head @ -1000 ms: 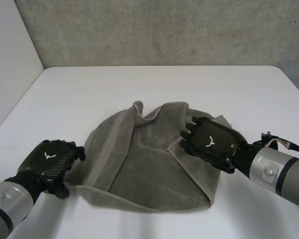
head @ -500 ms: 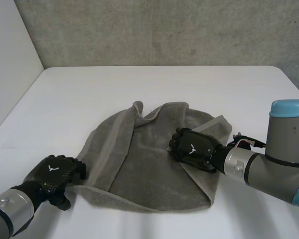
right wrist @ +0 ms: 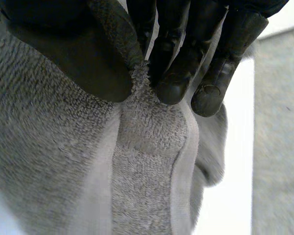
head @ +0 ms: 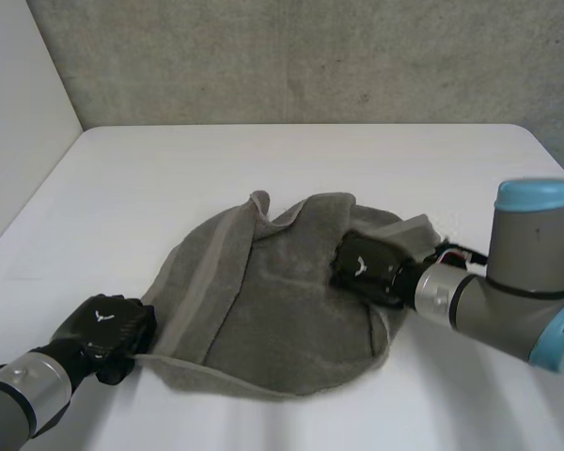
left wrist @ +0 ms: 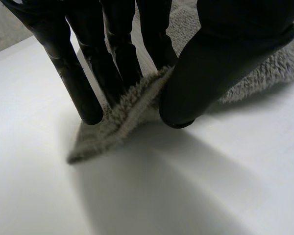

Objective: Fold the towel.

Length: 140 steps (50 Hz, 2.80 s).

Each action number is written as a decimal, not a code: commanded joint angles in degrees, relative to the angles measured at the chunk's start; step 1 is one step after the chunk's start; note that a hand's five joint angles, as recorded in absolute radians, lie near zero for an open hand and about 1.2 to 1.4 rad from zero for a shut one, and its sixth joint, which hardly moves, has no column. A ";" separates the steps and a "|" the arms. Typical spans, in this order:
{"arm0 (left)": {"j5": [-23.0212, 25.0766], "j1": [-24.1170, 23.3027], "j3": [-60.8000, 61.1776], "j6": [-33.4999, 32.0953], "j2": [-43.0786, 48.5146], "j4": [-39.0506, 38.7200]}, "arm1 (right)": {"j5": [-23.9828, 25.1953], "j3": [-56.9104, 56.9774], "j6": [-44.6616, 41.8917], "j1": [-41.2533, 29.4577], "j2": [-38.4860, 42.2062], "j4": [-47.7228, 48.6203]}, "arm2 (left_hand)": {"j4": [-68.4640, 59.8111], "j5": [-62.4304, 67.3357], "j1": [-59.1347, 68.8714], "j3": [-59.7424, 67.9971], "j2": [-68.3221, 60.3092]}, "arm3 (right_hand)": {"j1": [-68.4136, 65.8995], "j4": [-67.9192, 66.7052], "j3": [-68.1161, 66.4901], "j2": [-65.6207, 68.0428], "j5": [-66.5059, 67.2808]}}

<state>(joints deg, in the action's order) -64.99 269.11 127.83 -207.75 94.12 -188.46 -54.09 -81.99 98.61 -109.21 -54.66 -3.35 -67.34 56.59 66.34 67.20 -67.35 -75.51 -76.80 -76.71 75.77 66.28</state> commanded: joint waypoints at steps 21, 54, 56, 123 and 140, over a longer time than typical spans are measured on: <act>-0.23 -4.03 -3.55 8.24 0.10 -3.06 | -15.53 -14.66 37.28 16.30 -22.59 3.00 | -12.66 13.41 13.66 12.80 -12.65 | -4.49 -3.20 -3.29 4.23 3.72; -7.61 -7.28 -35.54 28.98 -25.40 13.28 | -3.12 6.50 55.64 31.16 -48.70 -14.67 | -12.66 13.41 13.66 12.80 -12.65 | -4.49 -3.20 -3.29 4.23 3.72; -7.87 -7.28 -35.80 28.90 -23.91 13.99 | -1.90 7.72 52.85 33.79 -45.90 -20.00 | -12.66 13.41 13.66 12.80 -12.65 | -4.49 -3.20 -3.29 4.23 3.72; -21.32 -15.02 -22.01 29.69 14.60 -12.72 | -11.74 -20.74 39.64 16.74 -15.37 8.97 | -12.66 13.41 13.66 12.80 -12.65 | 60.32 61.60 61.51 -60.57 -61.08; -21.23 -13.79 -20.78 29.69 12.93 -13.52 | -11.48 -23.47 44.66 17.63 -18.38 13.28 | -12.66 13.41 13.66 12.80 -12.65 | 59.37 60.66 60.57 -59.63 -60.14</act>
<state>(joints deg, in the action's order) -86.23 254.47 107.04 -178.14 107.26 -201.76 -65.85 -104.74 143.72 -91.19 -73.66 9.83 -69.88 59.22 68.64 69.78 -69.81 -17.40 -17.66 -17.95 18.83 5.49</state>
